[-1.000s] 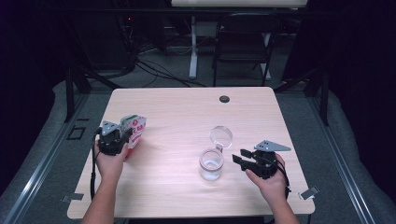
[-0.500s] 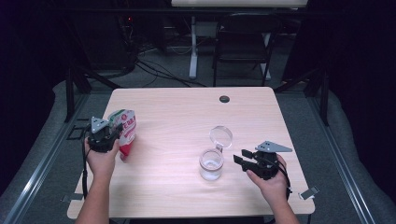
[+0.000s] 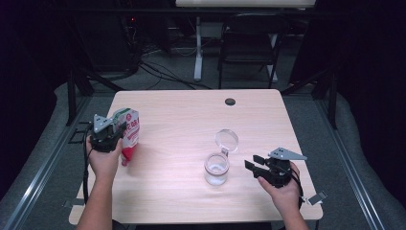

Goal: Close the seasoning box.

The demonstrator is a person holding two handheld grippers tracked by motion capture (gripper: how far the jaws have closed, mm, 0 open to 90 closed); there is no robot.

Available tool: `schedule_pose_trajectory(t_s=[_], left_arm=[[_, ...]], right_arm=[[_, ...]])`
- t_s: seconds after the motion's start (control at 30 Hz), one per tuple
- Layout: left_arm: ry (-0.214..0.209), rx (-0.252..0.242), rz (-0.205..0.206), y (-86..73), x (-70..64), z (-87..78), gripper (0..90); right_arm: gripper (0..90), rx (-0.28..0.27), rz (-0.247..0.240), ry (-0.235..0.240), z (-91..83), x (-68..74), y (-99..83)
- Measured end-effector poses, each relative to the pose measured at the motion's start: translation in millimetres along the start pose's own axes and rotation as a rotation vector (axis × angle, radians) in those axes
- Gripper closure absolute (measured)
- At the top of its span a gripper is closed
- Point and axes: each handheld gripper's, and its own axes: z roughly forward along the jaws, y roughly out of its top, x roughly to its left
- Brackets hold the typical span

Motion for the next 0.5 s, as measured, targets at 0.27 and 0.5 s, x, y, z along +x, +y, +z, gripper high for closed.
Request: schedule_pose_trajectory(t_s=[0.27, 0.5], left_arm=[[-0.084, 0.012, 0.030, 9.1, -14.8, -1.4, 90.0], [-0.161, 0.008, 0.058, 15.0, -34.1, -2.6, 90.0]], right_arm=[[55.0, 0.002, 0.000, -0.010, -2.5, -1.0, -1.4], [55.0, 0.001, -0.002, -0.011, -2.7, -1.0, -1.5]])
